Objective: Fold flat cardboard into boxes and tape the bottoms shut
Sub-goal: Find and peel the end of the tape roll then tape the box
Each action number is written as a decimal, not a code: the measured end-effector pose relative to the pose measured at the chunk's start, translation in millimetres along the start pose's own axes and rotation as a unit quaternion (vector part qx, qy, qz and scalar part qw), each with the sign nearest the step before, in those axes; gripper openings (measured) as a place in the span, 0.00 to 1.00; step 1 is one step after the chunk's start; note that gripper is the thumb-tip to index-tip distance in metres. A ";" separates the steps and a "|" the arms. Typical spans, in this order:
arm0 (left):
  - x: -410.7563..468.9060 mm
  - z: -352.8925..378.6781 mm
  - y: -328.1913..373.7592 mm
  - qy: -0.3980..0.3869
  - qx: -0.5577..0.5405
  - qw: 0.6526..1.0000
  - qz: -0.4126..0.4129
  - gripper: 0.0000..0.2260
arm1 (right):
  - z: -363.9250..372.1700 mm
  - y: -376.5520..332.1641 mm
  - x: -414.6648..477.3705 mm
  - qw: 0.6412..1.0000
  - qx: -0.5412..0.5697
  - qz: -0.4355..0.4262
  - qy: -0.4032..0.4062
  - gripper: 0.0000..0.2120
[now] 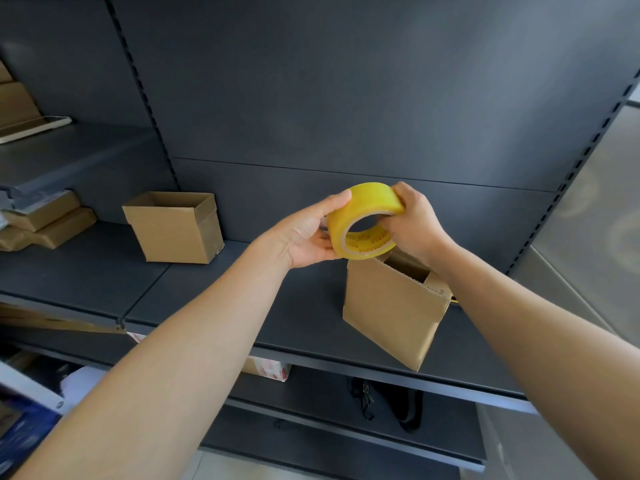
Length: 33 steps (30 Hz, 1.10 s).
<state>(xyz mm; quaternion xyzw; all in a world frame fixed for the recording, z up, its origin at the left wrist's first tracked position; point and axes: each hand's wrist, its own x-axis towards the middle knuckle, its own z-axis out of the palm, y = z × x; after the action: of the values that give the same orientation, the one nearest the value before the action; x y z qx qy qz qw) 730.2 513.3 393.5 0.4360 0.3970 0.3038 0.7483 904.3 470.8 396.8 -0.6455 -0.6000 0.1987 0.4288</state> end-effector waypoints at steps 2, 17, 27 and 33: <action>-1.2 0.6 -0.1 -0.003 0.014 1.000 -0.006 0.29 | -1.1 2.5 -1.9 0.998 0.054 0.045 0.006 0.09; -7.2 15.5 8.7 -0.058 -0.015 0.992 0.108 0.16 | -7.2 -23.4 1.2 0.795 0.440 0.416 -0.032 0.08; -27.0 -4.0 19.8 0.068 -0.076 0.984 0.149 0.02 | 17.1 -51.7 5.1 0.853 0.368 0.356 -0.104 0.13; -37.7 -24.5 21.3 0.142 -0.128 0.971 0.141 0.01 | 31.3 -65.5 -0.5 0.965 0.168 0.143 -0.139 0.24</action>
<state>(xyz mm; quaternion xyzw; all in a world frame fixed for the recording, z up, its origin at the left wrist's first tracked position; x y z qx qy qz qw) 688.0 502.5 417.5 0.3402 0.3916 0.5132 0.6838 840.5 474.5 431.2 -0.6093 -0.5128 0.4442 0.4103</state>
